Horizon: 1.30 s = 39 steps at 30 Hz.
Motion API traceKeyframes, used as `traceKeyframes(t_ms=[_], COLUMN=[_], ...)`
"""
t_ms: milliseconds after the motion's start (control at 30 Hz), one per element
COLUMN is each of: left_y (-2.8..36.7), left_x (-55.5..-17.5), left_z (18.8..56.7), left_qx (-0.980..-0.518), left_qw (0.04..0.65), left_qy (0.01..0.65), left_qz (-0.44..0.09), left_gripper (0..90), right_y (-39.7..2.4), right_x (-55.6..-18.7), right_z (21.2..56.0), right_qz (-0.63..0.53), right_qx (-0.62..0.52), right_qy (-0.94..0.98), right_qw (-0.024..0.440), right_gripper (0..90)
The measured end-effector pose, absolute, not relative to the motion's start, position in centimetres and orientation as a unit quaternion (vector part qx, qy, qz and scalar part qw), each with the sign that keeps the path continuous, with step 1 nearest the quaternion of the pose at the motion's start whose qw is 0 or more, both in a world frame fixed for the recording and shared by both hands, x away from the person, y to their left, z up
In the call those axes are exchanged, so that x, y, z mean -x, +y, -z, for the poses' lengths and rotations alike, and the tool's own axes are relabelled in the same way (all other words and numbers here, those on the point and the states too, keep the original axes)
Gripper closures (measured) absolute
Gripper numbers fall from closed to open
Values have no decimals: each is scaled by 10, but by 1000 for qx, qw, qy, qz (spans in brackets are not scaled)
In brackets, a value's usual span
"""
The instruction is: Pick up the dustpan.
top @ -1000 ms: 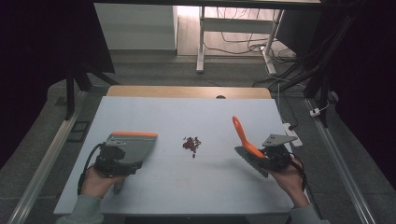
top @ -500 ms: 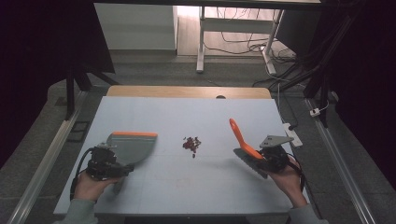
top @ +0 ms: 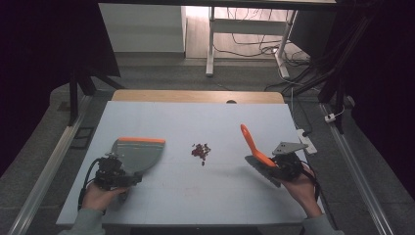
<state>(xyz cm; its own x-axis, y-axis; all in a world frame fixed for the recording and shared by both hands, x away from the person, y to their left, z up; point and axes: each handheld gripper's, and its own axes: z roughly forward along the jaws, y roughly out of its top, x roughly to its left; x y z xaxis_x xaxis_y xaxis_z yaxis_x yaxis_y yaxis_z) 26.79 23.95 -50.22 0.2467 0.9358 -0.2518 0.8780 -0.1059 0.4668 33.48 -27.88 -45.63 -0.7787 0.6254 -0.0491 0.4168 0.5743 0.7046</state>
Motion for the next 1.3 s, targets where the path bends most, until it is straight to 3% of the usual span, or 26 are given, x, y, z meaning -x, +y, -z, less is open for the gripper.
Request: traceKeyframes(t_ms=[300, 567, 1300], left_y=[235, 240, 243], left_x=[-262, -269, -278], left_z=[495, 511, 525], left_qx=[-744, -738, -718], left_qw=[261, 265, 283], left_qy=[612, 620, 636], left_qz=[-60, -24, -28], left_gripper=[233, 272, 499], right_y=[-279, -278, -278], right_x=[-335, -335, -336], right_z=[457, 458, 458], right_qz=[-351, -350, -348], right_qx=[-297, -297, -297], right_qy=[875, 876, 876], right_qw=[149, 149, 150], right_gripper=[707, 708, 707])
